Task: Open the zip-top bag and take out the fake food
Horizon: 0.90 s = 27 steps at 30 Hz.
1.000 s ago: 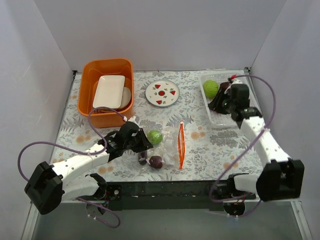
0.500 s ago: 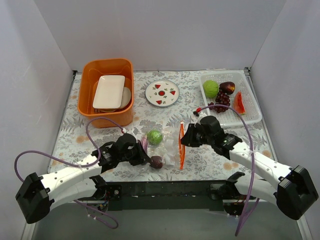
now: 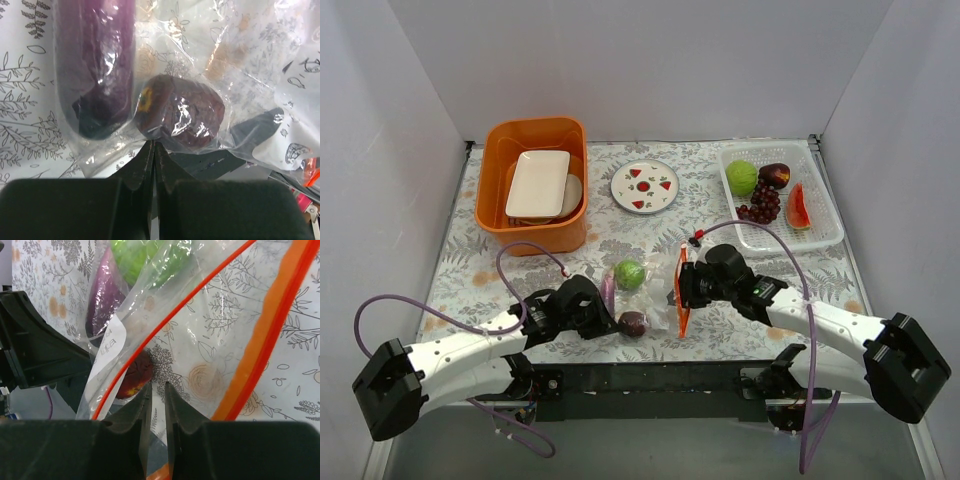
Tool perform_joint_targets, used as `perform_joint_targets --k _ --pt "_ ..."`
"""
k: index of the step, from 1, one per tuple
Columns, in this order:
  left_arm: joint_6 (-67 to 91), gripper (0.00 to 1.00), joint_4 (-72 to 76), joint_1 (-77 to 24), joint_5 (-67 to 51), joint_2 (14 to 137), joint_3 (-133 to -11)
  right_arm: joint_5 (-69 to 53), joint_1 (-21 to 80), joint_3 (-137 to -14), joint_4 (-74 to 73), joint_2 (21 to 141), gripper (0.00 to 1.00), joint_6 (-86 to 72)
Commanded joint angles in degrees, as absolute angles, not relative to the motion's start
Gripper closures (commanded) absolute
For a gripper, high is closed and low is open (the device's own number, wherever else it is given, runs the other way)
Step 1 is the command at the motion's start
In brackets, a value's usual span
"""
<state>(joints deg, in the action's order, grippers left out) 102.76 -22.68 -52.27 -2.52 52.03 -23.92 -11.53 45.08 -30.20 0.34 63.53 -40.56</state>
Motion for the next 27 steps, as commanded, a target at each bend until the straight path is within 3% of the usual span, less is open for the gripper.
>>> perform_joint_targets --k 1,3,7,14,27 --pt "104.06 1.0 -18.73 -52.47 -0.7 54.84 -22.24 -14.15 46.14 -28.92 6.41 65.3 0.76 -41.13" --pt "104.41 1.0 -16.89 -52.56 -0.7 55.28 -21.54 -14.68 46.67 -28.57 7.2 66.35 0.76 -41.05" --pt "104.59 1.0 -15.47 -52.56 0.08 56.77 -20.83 -15.82 48.25 -27.6 10.62 68.73 0.66 -41.39" --pt "104.33 1.0 -14.68 -52.47 2.46 58.8 -20.57 -13.89 53.61 -28.56 15.28 73.73 0.36 -41.92" --pt "102.92 1.0 -13.01 -52.56 1.06 62.58 -20.39 -7.3 60.73 -33.75 15.64 79.63 0.22 -40.87"
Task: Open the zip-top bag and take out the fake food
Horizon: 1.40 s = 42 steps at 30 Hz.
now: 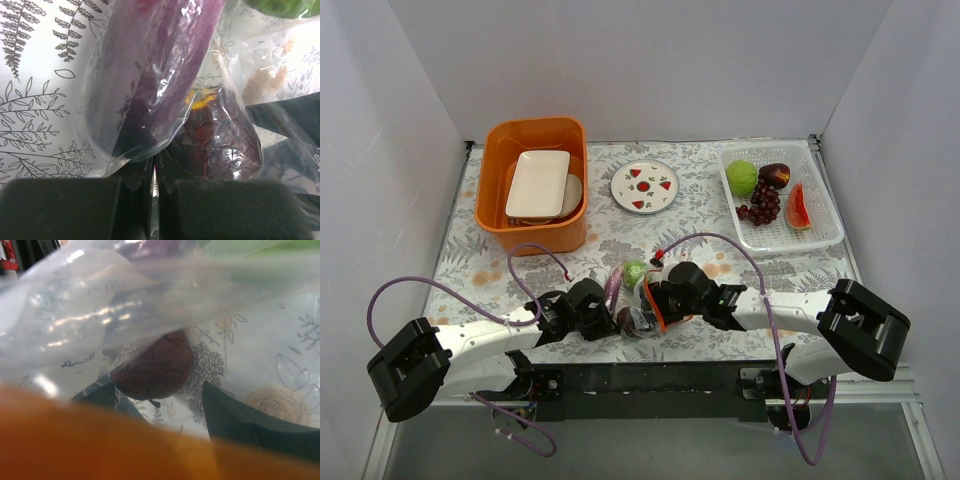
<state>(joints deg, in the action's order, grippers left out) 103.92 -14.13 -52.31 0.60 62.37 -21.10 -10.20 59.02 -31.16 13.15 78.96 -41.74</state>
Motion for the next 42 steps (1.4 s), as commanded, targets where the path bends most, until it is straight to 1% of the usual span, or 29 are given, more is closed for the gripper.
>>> perform_joint_targets --k 1,4,7,11,16,18,19,22,25,31,34,42 --pt "102.92 1.0 -12.92 -52.47 0.71 62.67 -20.39 -6.86 60.99 -33.84 16.34 79.45 0.21 -40.87" --pt "102.66 1.0 -12.57 -52.47 0.27 63.19 -20.39 -6.06 61.44 -34.62 16.61 79.28 0.19 -40.78" --pt "102.22 1.0 -11.69 -52.47 0.09 63.54 -20.39 -5.89 61.79 -36.2 15.47 81.55 0.18 -40.17" --pt "101.87 1.0 -10.55 -52.56 -2.02 64.69 -20.48 -5.89 62.93 -38.13 15.65 84.1 0.17 -40.08" --pt "102.04 1.0 -10.28 -52.56 -1.58 65.3 -20.65 -5.19 64.6 -40.17 14.24 87.53 0.18 -40.34" --pt "102.65 1.0 -10.55 -52.56 -0.8 65.48 -20.83 -5.27 64.69 -39.64 14.24 88.15 0.24 -40.95" --pt "103.18 1.0 -10.81 -52.56 -0.7 65.48 -20.83 -5.19 64.69 -39.38 13.89 87.63 0.35 -41.31" --pt "106.34 1.0 -11.42 -52.56 1.92 65.39 -20.22 -2.74 64.69 -38.41 10.74 84.31 0.57 -41.57" --pt "111.43 1.0 -11.6 -52.56 3.68 65.22 -18.55 1.21 64.69 -37.88 6.7 80.7 0.61 -40.96" --pt "122.33 1.0 -12.22 -52.56 6.67 60.13 -13.28 7.28 64.34 -39.55 -2.63 72.09 0.62 -38.41" --pt "124.36 1.0 -13.88 -52.56 8.52 57.49 -13.09 9.74 63.81 -39.73 -6.32 68.83 0.62 -38.15" --pt "125.16 1.0 -18.19 -52.56 11.16 57.04 -14.59 12.13 61.44 -39.72 -10.27 61.61 0.63 -37.18"
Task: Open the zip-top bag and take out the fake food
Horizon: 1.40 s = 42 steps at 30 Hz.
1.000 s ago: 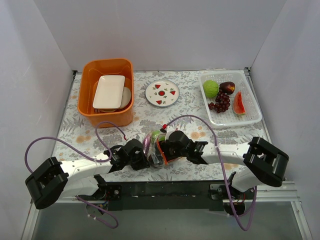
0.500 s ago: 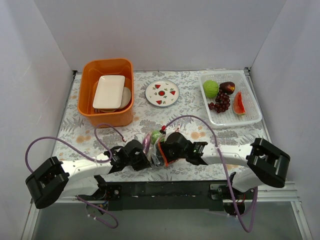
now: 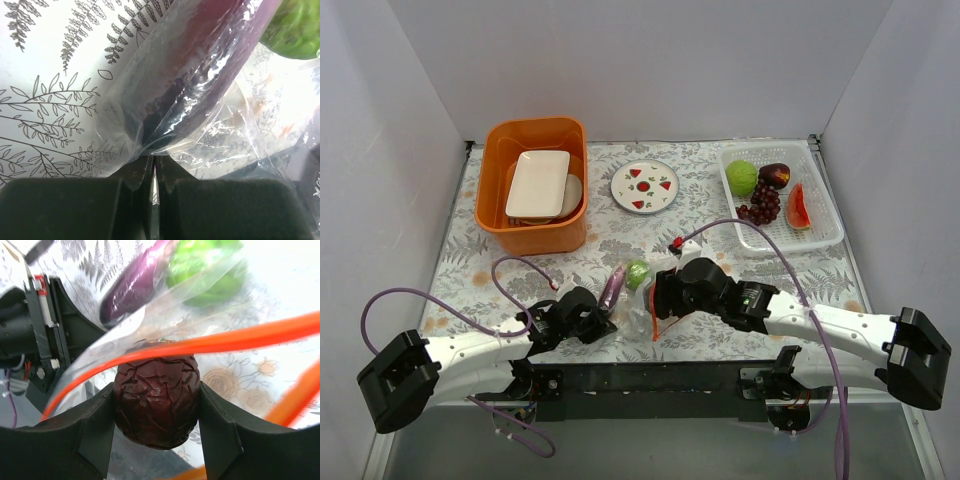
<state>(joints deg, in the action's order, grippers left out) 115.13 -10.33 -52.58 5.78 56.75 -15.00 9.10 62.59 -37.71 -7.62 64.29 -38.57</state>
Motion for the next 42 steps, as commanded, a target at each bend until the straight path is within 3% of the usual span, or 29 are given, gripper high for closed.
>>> perform_joint_targets --k 1,18,24,32,35,36,37,40,42 --pt "125.16 1.0 -18.19 -52.56 11.34 56.61 -14.68 13.17 61.35 -40.07 -11.07 60.83 0.64 -36.83" --pt "123.75 1.0 -19.95 -52.56 12.04 56.16 -17.14 22.23 51.61 -52.55 -35.15 50.27 0.65 -31.65" --pt "121.99 1.0 -20.13 -52.56 11.43 56.34 -18.37 15.13 33.16 -55.98 -33.05 52.73 0.64 -23.48" --pt "120.15 1.0 -20.65 -52.56 10.37 54.76 -19.95 10.64 7.68 -57.92 -24.71 66.78 0.66 -18.63" --pt "119.18 1.0 -20.92 -52.56 10.02 53.71 -20.21 10.02 3.7 -59.41 -24.69 72.93 0.6 -18.46" --pt "118.83 1.0 -21.09 -52.65 10.02 53.61 -20.39 10.19 3.26 -59.68 -24.7 74.95 0.54 -18.46" --pt "118.31 1.0 -21.27 -52.56 9.93 53.44 -20.74 10.37 2.99 -59.76 -24.61 75.58 0.41 -18.28" --pt "117.08 1.0 -21.18 -52.65 9.49 52.82 -21.35 10.63 2.64 -59.5 -24.35 76.11 0.22 -17.93" --pt "116.02 1.0 -21.01 -52.56 9.06 52.73 -21.79 10.64 2.55 -59.59 -24.43 75.68 0.15 -17.67"
